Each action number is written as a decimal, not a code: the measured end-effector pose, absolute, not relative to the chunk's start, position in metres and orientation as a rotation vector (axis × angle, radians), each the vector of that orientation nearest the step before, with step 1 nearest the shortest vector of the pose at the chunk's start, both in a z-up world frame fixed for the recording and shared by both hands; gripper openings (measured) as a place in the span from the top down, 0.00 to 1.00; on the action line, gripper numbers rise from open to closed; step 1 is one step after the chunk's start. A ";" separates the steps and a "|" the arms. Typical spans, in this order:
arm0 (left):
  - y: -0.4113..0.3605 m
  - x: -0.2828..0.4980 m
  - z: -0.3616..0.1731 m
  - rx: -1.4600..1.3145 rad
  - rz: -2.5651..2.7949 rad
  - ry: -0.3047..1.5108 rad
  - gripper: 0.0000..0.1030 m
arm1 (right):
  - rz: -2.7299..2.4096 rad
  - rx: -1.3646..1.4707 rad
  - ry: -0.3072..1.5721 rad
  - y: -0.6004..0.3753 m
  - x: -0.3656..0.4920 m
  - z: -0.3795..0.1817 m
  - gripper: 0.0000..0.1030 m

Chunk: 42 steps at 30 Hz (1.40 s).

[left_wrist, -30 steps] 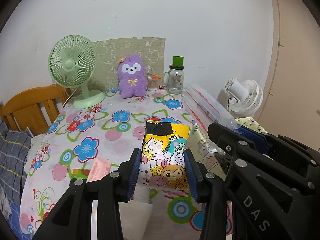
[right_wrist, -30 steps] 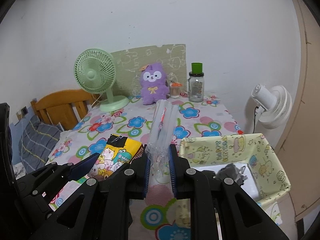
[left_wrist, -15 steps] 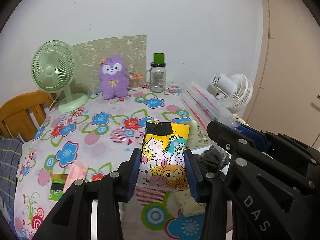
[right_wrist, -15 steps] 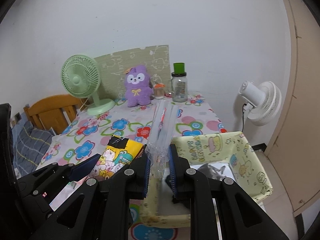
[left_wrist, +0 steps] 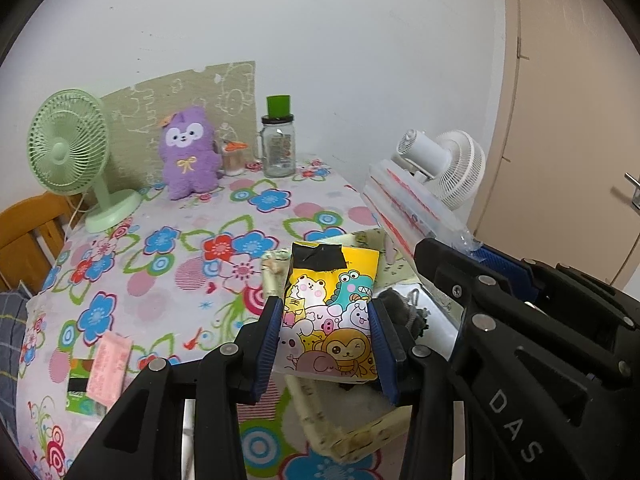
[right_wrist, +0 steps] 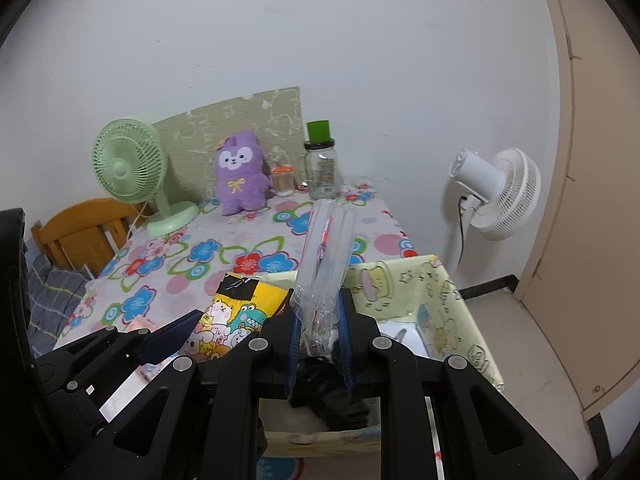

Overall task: Organize soft objects
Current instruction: 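Carry the pouch and snack bag with both tools over the paper box, then open both tools to drop the pouch and snack bag into the box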

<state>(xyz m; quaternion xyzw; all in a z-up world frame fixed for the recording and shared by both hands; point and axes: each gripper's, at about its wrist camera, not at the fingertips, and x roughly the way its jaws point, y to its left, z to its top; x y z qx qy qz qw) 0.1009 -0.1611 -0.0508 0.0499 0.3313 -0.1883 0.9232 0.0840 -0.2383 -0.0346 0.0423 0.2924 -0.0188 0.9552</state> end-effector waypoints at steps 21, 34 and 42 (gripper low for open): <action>-0.201 0.114 -0.075 0.174 -0.412 0.739 0.38 | -0.090 0.146 0.682 -0.284 0.098 -0.066 0.79; -0.203 0.113 -0.072 0.193 -0.407 0.715 0.10 | -0.141 0.183 0.682 -0.293 0.099 -0.069 0.15; -0.193 0.109 -0.065 0.187 -0.394 0.694 0.07 | -0.142 0.175 0.671 -0.284 0.096 -0.063 0.12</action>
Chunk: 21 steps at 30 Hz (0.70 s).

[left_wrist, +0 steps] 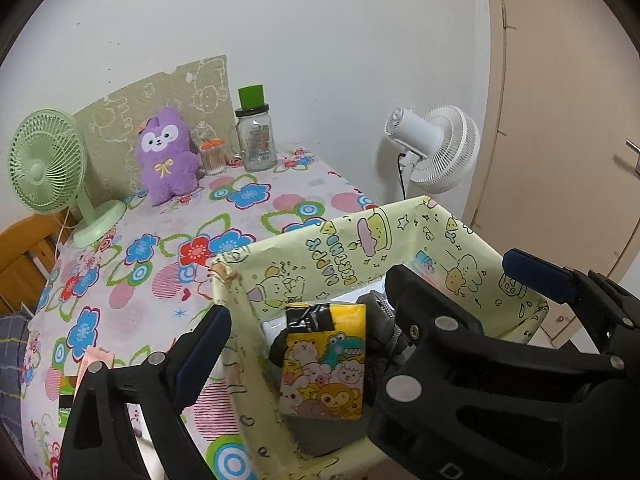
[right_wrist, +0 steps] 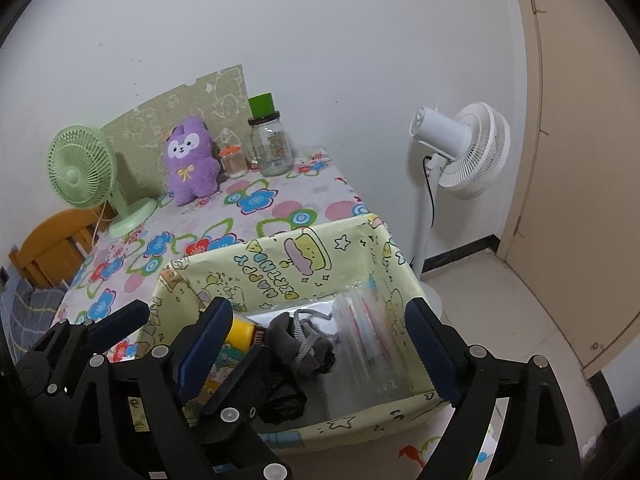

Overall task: Organize soft objects
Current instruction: 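Open both tools to drop the pouch and snack bag into the box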

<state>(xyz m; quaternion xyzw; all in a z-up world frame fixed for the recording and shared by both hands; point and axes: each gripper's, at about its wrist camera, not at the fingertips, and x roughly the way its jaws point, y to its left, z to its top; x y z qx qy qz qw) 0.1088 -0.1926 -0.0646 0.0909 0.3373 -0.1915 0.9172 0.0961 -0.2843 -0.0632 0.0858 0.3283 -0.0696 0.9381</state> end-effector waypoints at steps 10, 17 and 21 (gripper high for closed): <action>-0.169 0.101 -0.054 0.158 -0.384 0.675 0.02 | -0.136 0.154 0.646 -0.262 0.089 -0.051 0.10; -0.147 0.093 -0.045 0.131 -0.378 0.654 0.00 | -0.134 0.139 0.611 -0.244 0.080 -0.041 0.07; -0.136 0.089 -0.043 0.127 -0.364 0.643 0.00 | -0.120 0.124 0.610 -0.232 0.078 -0.037 0.07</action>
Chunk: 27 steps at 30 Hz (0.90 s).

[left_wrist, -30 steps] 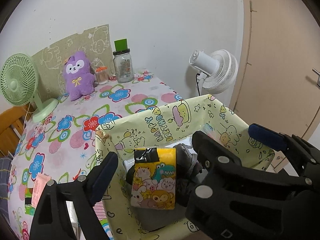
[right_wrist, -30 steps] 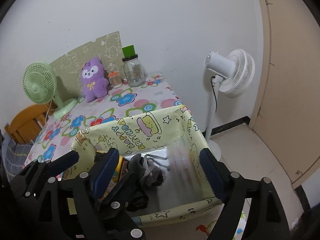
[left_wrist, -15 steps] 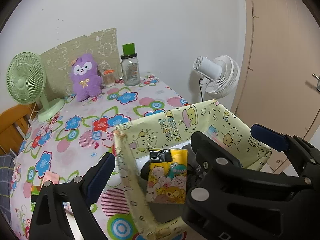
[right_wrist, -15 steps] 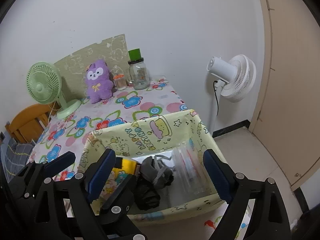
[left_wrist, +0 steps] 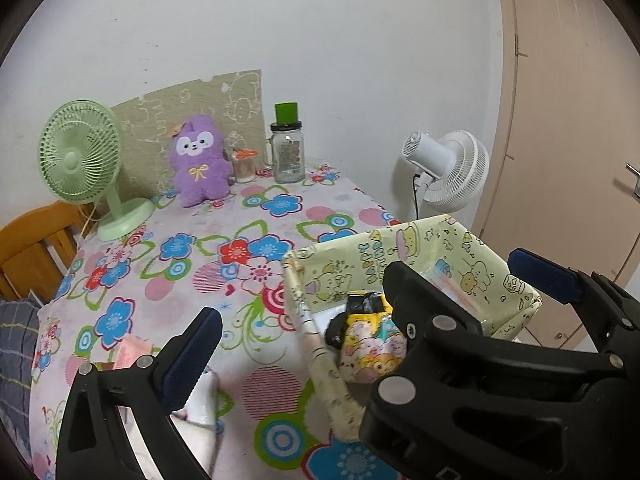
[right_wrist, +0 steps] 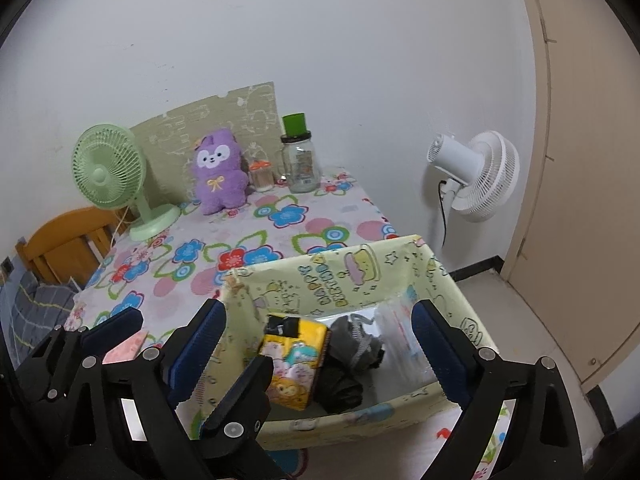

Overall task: Organize soft objects
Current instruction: 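Open both tools to drop the pouch and snack bag into the box, then withdraw both tools from the box back over the white cloths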

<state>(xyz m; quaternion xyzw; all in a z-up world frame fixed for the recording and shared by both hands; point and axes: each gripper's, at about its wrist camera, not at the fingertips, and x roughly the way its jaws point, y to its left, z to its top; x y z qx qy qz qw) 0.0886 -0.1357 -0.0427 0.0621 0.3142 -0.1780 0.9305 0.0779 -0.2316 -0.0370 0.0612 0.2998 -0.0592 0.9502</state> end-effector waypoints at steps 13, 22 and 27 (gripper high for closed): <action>-0.096 0.075 -0.035 0.113 -0.310 0.607 0.00 | -0.085 0.097 0.589 -0.192 0.071 -0.029 0.03; -0.074 0.067 -0.034 0.100 -0.282 0.597 0.00 | -0.068 0.070 0.563 -0.166 0.064 -0.027 0.03; -0.059 0.064 -0.037 0.092 -0.264 0.599 0.00 | -0.048 0.059 0.563 -0.152 0.062 -0.029 0.03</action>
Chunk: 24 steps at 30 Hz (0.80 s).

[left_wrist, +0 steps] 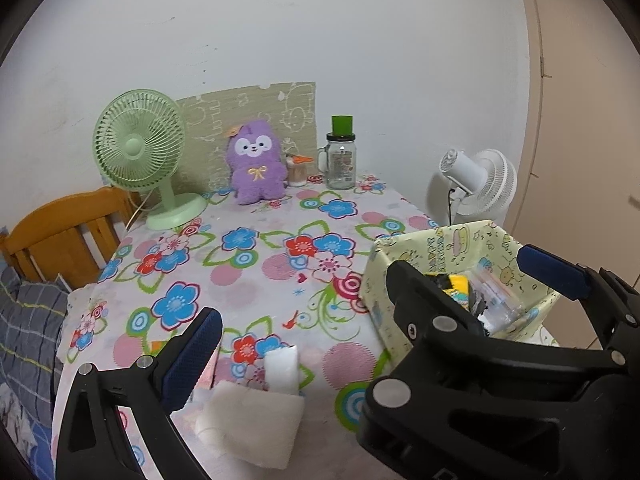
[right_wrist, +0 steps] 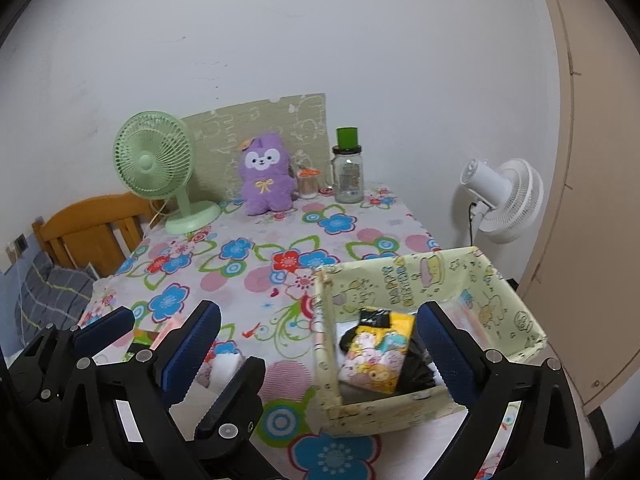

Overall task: Organize soft objects
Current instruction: 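Withdraw both tools from the box back over the white cloths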

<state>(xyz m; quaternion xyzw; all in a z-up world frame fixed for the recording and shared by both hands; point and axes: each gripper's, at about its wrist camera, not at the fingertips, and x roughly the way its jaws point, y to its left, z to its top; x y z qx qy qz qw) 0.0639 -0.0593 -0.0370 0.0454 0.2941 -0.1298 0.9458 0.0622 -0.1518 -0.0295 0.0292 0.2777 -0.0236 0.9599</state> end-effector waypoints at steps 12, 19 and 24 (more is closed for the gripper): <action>-0.032 0.061 -0.049 0.084 -0.226 0.609 0.00 | -0.006 0.048 0.581 -0.122 0.063 -0.044 0.03; -0.019 0.064 -0.062 0.079 -0.214 0.634 0.00 | 0.016 0.059 0.601 -0.109 0.066 -0.057 0.03; -0.009 0.066 -0.072 0.082 -0.202 0.654 0.00 | 0.027 0.046 0.599 -0.098 0.069 -0.067 0.03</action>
